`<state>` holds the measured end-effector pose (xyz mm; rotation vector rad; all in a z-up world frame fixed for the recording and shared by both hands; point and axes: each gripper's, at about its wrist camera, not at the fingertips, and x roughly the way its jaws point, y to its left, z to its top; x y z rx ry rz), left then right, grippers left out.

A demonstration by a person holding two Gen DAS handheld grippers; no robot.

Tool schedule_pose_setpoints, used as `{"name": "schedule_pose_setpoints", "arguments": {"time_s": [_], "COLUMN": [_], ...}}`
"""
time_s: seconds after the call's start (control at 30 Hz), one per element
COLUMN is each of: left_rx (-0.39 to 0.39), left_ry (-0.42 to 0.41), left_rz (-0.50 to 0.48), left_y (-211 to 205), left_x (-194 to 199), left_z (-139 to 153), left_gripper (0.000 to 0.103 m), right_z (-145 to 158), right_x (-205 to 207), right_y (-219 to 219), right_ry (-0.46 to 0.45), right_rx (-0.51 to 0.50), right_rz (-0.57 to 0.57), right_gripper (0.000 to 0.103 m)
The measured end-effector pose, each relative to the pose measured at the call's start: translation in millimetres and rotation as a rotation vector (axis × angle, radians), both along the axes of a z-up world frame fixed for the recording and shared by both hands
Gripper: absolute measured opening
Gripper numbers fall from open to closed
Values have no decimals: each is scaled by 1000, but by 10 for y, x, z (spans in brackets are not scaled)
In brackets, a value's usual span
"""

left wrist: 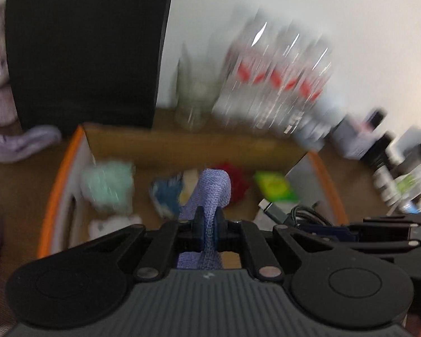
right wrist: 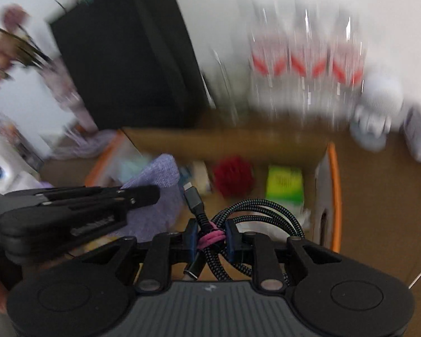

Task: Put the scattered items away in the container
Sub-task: 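Carry the cloth and cable into the box and open both tools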

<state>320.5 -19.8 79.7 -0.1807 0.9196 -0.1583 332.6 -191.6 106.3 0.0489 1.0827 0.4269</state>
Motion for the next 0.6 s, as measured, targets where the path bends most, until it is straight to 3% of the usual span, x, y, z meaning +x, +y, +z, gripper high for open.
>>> {"name": "schedule_pose_setpoints", "arguments": {"time_s": [0.1,0.2,0.23,0.3,0.4,0.47,0.5,0.6], "left_rx": [-9,39,41,16,26,32,37,47], "left_ry": [92,195,221,229,238,233,231,249], "left_rz": [-3,-10,-7,-7,12,8,17,35], "left_y": [-60,-66,-32,57,170,245,270,263], "left_x": [103,196,216,227,246,229,210,175], "left_z": [-292,-459,-456,-355,-139,-4,53,198], "left_gripper": [14,47,53,61,87,93,98,99], "right_z": [-366,-554,-556,-479,-293,-188,-137,-6], "right_x": [155,321,369,428,451,447,445,355], "right_y": [2,-79,-123,-197,-275,-280,-264,-197], "right_ry": [126,224,253,284,298,298,297,290], "right_rx": [-22,-35,-24,-4,16,-16,-35,-77], "right_rz": [-46,-92,-107,-116,-116,-118,-117,-106], "right_gripper": [21,23,30,47,69,88,88,88]}}
